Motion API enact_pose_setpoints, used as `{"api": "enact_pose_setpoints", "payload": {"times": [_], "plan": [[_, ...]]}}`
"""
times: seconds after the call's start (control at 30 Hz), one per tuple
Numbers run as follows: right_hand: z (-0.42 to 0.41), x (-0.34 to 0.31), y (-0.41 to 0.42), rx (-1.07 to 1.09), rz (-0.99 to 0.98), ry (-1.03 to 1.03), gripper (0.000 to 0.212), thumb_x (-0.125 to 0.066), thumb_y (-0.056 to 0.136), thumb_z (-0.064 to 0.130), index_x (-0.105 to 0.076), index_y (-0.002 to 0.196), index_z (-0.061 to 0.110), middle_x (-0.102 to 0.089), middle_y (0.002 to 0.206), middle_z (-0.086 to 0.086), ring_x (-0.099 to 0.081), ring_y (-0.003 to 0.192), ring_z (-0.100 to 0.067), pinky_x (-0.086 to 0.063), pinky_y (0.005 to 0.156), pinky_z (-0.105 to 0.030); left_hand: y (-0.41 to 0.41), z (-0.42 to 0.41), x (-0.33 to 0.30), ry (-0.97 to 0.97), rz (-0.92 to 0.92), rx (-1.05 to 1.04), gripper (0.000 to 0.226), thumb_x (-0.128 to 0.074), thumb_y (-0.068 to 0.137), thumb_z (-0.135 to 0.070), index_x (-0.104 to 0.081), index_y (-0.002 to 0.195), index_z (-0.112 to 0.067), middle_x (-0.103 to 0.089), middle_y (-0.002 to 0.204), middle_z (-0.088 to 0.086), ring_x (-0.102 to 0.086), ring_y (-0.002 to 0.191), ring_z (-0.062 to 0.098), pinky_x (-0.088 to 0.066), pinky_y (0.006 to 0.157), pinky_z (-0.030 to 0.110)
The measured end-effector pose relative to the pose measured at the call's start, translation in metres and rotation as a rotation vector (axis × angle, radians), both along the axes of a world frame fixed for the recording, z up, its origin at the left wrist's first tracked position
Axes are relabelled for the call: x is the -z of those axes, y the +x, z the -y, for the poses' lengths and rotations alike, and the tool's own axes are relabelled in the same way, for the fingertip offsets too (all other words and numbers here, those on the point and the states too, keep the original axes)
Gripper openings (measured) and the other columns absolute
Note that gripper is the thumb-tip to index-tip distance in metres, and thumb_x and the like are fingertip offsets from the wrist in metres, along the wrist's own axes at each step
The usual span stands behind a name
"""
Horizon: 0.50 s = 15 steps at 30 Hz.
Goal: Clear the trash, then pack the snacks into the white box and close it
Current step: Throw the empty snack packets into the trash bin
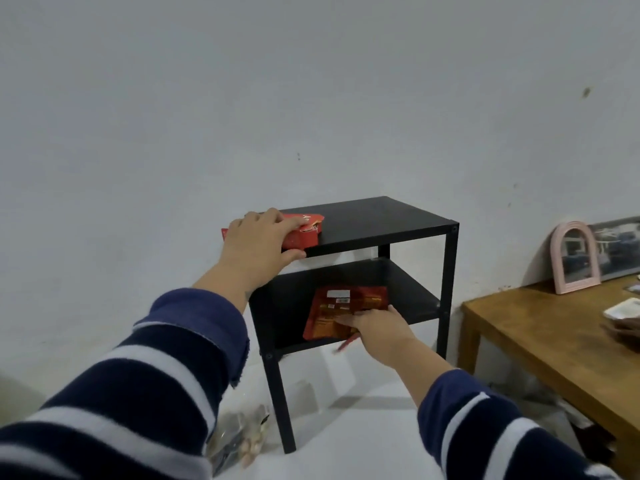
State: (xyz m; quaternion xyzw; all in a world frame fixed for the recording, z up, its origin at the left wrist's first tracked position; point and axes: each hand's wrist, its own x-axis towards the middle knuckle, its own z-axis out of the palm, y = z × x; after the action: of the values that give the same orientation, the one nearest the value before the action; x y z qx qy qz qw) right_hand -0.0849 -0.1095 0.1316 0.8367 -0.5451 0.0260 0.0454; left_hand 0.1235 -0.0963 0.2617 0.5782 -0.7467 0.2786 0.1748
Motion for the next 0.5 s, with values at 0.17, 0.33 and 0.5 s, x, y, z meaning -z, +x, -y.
{"api": "enact_pose_setpoints", "payload": {"times": [0.17,0.33,0.5], "plan": [[-0.060,-0.045,-0.006,-0.056,0.184,-0.061,0.088,-0.055,0.089,0.004,-0.005,0.146,0.049,-0.062,0.120,-0.008,-0.063,0.101,-0.027,-0.055,0.083,-0.036,0.010,-0.061,-0.007,-0.155,0.033,0.030,0.045,-0.047,0.093,-0.047,-0.042,0.135,-0.031,-0.060,0.114,0.000,-0.063,0.089,0.027,-0.048,0.068,0.036],[-0.135,-0.083,-0.003,-0.149,0.346,-0.205,0.089,-0.058,0.092,0.015,0.003,0.147,0.047,-0.055,0.130,-0.009,-0.062,0.107,-0.024,-0.053,0.085,-0.032,0.034,-0.156,-0.020,-0.190,-0.227,-0.025,0.043,-0.042,0.096,-0.044,-0.039,0.134,-0.023,-0.060,0.115,0.002,-0.062,0.089,0.028,-0.046,0.067,0.036],[-0.210,-0.097,0.035,-0.173,0.741,-0.039,0.061,-0.055,0.095,0.012,-0.032,0.145,0.038,-0.056,0.128,-0.003,-0.058,0.100,-0.013,-0.054,0.079,-0.025,0.087,-0.262,0.000,-0.104,-0.503,-0.172,0.042,-0.046,0.095,-0.040,-0.041,0.132,-0.021,-0.060,0.117,0.004,-0.060,0.097,0.028,-0.047,0.075,0.038]]}}
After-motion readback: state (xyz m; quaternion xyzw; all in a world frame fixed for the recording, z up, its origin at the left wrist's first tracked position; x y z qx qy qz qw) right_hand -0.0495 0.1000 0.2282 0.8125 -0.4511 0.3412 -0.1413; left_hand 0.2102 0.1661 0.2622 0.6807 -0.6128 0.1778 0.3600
